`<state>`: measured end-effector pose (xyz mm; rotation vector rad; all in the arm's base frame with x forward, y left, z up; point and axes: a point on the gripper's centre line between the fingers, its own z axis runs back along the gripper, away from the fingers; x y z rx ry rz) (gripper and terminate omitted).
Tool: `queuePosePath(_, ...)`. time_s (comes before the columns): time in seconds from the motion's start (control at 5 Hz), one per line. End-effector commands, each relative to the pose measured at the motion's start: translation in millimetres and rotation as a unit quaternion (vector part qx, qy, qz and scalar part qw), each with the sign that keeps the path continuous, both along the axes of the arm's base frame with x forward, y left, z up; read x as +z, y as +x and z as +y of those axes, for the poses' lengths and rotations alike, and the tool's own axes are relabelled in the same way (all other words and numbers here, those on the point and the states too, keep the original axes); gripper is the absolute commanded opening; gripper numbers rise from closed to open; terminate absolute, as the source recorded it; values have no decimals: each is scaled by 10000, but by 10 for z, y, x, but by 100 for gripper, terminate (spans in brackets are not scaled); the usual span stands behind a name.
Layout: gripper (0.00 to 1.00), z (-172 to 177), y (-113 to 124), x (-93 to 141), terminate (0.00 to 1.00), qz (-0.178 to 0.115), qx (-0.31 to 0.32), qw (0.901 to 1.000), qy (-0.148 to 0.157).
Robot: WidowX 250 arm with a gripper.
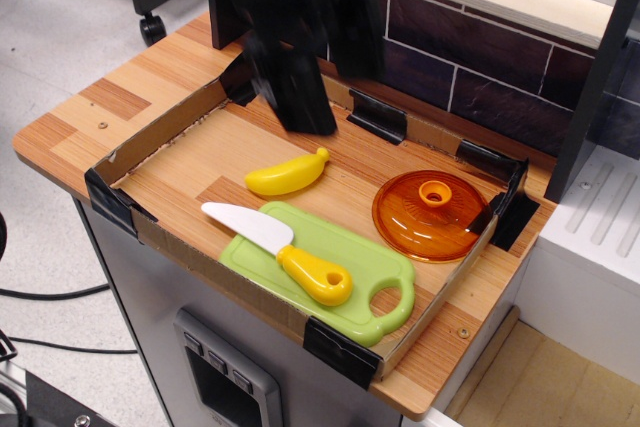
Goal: Put knife on cutting board
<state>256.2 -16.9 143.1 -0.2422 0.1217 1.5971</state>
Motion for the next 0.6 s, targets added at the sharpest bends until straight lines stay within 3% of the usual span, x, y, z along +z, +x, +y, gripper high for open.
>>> queuePosePath(0.0, 100, 260, 129, 456, 0, -395, 142, 9991, 9)
queuePosePath(0.2, 100, 260, 129, 456, 0, -395, 142, 9991, 9)
queuePosePath(0.4, 100, 260, 129, 456, 100, -395, 142, 9991, 9)
